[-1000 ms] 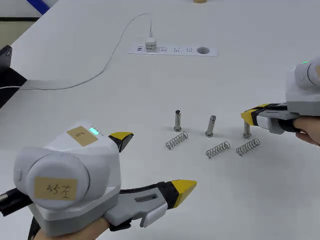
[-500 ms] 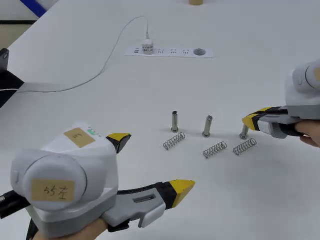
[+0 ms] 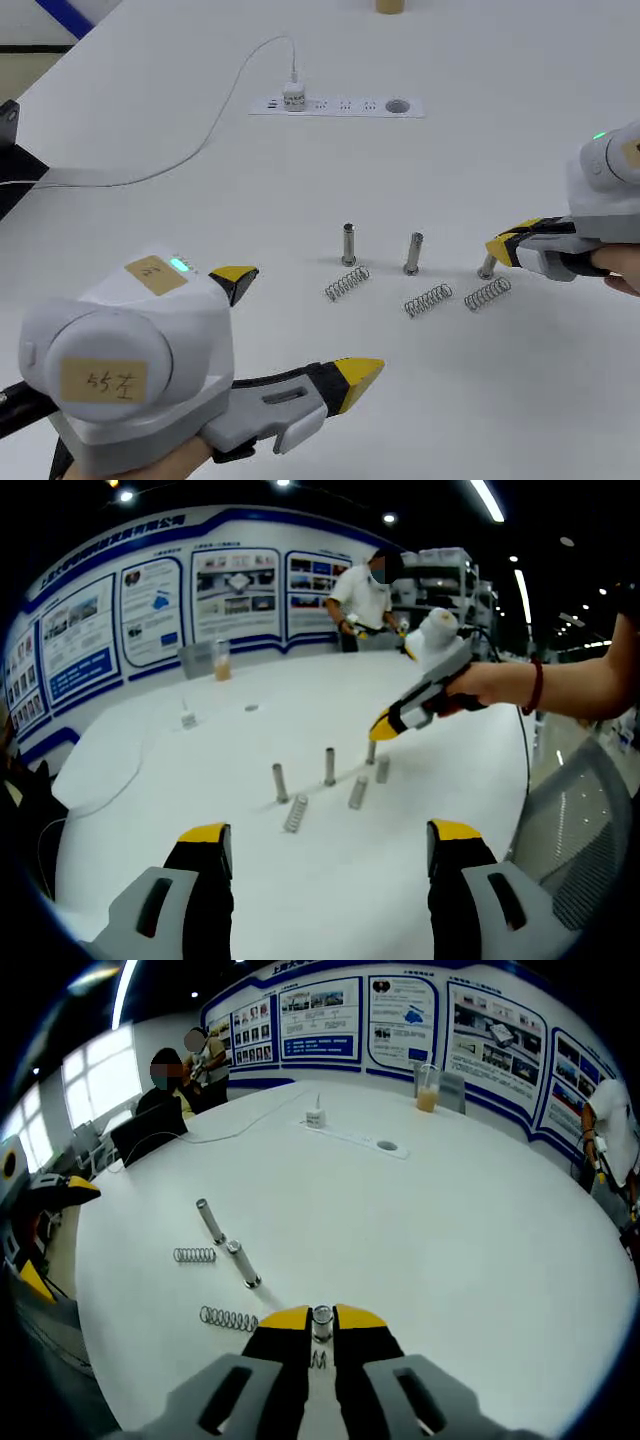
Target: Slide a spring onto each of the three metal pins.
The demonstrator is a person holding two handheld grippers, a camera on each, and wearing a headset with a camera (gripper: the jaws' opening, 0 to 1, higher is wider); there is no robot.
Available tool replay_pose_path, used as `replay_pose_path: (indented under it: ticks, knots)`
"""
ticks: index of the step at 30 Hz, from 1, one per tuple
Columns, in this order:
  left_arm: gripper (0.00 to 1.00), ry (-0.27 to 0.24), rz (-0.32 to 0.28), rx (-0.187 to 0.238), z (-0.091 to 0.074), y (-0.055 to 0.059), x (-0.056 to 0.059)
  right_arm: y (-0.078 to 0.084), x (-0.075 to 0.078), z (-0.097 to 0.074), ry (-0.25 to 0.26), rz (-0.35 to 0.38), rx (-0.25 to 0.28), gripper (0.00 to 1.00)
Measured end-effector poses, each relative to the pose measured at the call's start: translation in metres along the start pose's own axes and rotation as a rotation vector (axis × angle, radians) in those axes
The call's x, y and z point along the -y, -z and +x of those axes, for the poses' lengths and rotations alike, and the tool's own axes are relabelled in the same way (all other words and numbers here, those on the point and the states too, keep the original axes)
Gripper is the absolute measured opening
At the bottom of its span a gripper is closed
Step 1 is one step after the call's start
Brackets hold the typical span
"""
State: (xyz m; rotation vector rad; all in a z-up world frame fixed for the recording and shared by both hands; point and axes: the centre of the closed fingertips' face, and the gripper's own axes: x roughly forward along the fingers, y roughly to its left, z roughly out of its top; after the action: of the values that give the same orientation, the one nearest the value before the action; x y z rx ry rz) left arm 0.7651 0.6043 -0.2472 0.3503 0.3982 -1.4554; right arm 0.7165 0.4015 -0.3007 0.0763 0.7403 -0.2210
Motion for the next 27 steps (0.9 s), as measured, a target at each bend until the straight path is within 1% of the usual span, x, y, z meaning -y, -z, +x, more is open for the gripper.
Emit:
replay_pose_path:
  ticks: [6,9,15,18,19,21,24,27]
  knots:
    - [0.81,-0.007,0.005,-0.007,-0.001,0.001,-0.002,0.001,0.000,-0.001,0.003,0.001,-0.002,0.09]
    - [0.81,-0.007,0.005,-0.008,-0.001,0.001,-0.002,-0.001,0.001,-0.004,0.006,0.006,0.004,0.10]
    - [0.80,-0.010,0.018,-0.010,-0.001,0.001,-0.004,-0.004,0.001,-0.013,0.006,0.000,0.028,0.15]
    - [0.78,-0.008,0.020,-0.004,0.000,0.000,-0.006,-0.011,-0.002,-0.019,-0.019,0.022,0.074,0.19]
    - [0.79,-0.008,0.017,0.002,0.000,-0.001,-0.006,-0.012,-0.002,-0.021,-0.018,0.027,0.084,0.21]
    - [0.78,-0.011,0.012,0.009,0.001,-0.002,-0.008,-0.015,-0.004,-0.024,-0.021,0.005,0.103,0.24]
    - [0.78,-0.020,0.018,0.005,0.002,-0.002,-0.012,-0.018,-0.008,-0.029,-0.030,0.001,0.121,0.29]
    - [0.78,-0.024,0.027,-0.008,0.003,0.000,-0.016,-0.021,-0.012,-0.033,-0.049,0.003,0.149,0.33]
